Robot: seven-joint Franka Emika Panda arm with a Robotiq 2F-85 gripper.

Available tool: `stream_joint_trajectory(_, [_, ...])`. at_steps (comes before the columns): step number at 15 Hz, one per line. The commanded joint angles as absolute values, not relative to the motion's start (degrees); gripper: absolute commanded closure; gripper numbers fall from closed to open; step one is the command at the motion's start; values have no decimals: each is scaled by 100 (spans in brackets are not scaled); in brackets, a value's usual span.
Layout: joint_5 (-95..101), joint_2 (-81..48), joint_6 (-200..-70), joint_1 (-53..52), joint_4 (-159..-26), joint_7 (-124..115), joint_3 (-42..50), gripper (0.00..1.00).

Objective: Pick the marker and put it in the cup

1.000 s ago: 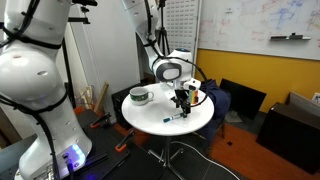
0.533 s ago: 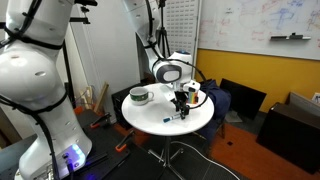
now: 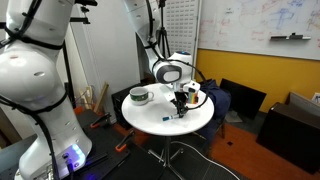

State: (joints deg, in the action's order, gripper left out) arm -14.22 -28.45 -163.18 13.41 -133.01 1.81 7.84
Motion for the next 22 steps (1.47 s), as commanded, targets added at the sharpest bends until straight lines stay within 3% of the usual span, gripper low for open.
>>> stream_joint_trajectory(1, [-1291,-2791,-16218,1398,-13263,53,744,95])
stream_joint_trajectory(13, [-397,-1351,-16661,512,-14375,-1099,1698,95])
stream_joint_trajectory(22, [2938,-399,-16745,-930,-14659,-4013,3421,95])
